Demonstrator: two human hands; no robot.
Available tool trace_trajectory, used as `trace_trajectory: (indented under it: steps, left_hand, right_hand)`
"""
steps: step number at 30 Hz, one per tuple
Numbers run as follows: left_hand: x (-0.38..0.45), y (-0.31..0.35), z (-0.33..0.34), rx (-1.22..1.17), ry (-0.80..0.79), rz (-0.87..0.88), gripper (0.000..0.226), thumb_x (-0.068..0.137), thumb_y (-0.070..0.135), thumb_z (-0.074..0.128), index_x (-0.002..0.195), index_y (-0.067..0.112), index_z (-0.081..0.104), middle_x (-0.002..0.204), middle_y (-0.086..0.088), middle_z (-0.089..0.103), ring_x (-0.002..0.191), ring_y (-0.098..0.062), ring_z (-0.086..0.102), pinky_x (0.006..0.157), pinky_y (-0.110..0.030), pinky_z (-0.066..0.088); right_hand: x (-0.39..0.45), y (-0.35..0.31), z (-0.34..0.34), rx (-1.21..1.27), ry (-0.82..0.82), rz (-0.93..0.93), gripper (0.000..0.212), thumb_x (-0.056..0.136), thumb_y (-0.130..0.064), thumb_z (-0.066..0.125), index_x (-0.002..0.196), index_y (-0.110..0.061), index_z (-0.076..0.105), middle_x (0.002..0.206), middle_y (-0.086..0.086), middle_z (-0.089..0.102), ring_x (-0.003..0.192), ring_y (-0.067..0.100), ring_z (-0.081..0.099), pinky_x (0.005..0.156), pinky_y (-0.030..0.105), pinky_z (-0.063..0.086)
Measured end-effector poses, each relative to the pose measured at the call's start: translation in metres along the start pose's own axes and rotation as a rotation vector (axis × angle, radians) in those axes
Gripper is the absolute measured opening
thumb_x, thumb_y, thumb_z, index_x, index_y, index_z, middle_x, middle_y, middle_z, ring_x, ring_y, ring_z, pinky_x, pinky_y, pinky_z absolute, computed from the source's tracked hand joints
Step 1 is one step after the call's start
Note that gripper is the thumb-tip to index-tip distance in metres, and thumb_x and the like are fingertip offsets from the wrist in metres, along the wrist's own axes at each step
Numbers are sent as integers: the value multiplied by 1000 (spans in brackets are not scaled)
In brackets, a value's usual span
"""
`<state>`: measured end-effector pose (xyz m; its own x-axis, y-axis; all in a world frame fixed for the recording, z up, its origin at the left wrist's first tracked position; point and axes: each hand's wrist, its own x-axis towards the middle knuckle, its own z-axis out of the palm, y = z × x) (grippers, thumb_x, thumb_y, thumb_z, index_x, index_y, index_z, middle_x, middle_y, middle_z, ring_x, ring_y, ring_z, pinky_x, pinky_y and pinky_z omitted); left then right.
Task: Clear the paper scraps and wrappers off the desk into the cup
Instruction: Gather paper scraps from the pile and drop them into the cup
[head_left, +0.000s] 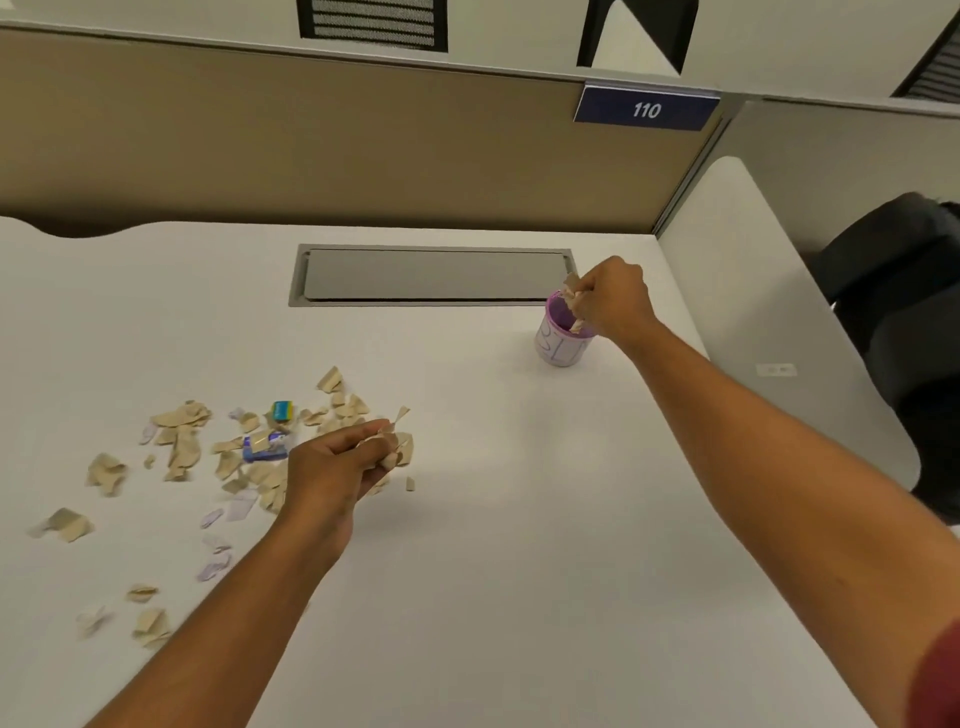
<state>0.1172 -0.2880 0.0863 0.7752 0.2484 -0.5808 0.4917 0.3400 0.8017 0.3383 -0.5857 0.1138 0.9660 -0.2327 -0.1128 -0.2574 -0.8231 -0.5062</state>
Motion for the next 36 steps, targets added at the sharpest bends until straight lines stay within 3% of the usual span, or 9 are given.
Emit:
trace_trajectory:
  steps: [4, 9, 14, 17, 21, 27, 29, 32, 36]
  left_hand:
    - [5, -4, -1, 45, 28, -10, 23, 88, 5, 76, 111, 9, 78, 98, -9, 77, 76, -13, 78, 48, -12, 54]
    - [8, -6, 6, 53, 42, 9, 25, 88, -2, 74, 113, 0, 76, 104, -15, 75, 81, -22, 74, 82, -27, 60]
    - [11, -5, 14, 70, 49, 5, 22, 87, -3, 74, 109, 0, 77, 107, -13, 78, 81, -23, 76, 86, -33, 59]
    - [13, -4, 19, 87, 54, 1, 20, 87, -3, 75, 106, 4, 78, 105, -9, 80, 78, -19, 78, 81, -27, 60]
    - [14, -1, 29, 109, 20, 0, 18, 86, -1, 76, 103, 5, 79, 91, -9, 81, 74, -16, 78, 67, -17, 61]
    - [27, 17, 72, 196, -52, 53, 15, 85, -1, 77, 99, 5, 80, 80, -6, 81, 75, -18, 78, 84, -29, 64]
    - [34, 29, 98, 224, -98, 87, 14, 84, -3, 78, 96, 4, 81, 81, -8, 81, 76, -21, 77, 76, -23, 64]
    - [49, 45, 148, 363, -164, 190, 15, 83, -1, 80, 98, 3, 82, 93, -10, 81, 84, -27, 78, 80, -29, 65]
    - [75, 60, 220, 779, -197, 487, 19, 87, 5, 78, 105, 7, 82, 99, -13, 79, 88, -27, 75, 84, -36, 64]
  right_hand:
    - [24, 2, 21, -292, -107, -49, 44, 84, -34, 84, 115, -7, 69, 110, 14, 70, 96, 33, 71, 70, 36, 54]
    - [31, 1, 35, -512, -235, -116, 48, 86, -25, 81, 125, -4, 63, 121, 18, 67, 107, 36, 69, 74, 34, 47]
    - [34, -1, 18, -541, -328, -193, 41, 88, -14, 76, 128, -7, 67, 126, 19, 67, 111, 40, 67, 89, 41, 58]
    - [31, -10, -7, -477, -335, -193, 37, 77, -11, 88, 112, -17, 79, 114, 13, 71, 99, 36, 70, 87, 46, 62]
    - [22, 0, -35, -277, -167, -168, 23, 76, -6, 87, 97, -16, 82, 99, 11, 76, 88, 30, 72, 81, 38, 62]
    - [-63, 78, 15, 120, 223, -193, 12, 93, -15, 64, 95, -17, 76, 93, 4, 75, 82, 23, 69, 77, 39, 59]
    - [-101, 103, 48, 189, 182, -244, 10, 95, -14, 64, 99, -15, 73, 97, 3, 72, 88, 23, 67, 81, 44, 57]
    - [-142, 131, 91, 134, 37, -347, 15, 97, -14, 65, 110, -13, 73, 116, 3, 69, 113, 23, 64, 97, 41, 54]
    - [-155, 141, 115, 113, 62, -398, 20, 94, -12, 66, 113, -10, 70, 129, 8, 61, 128, 23, 56, 99, 34, 53]
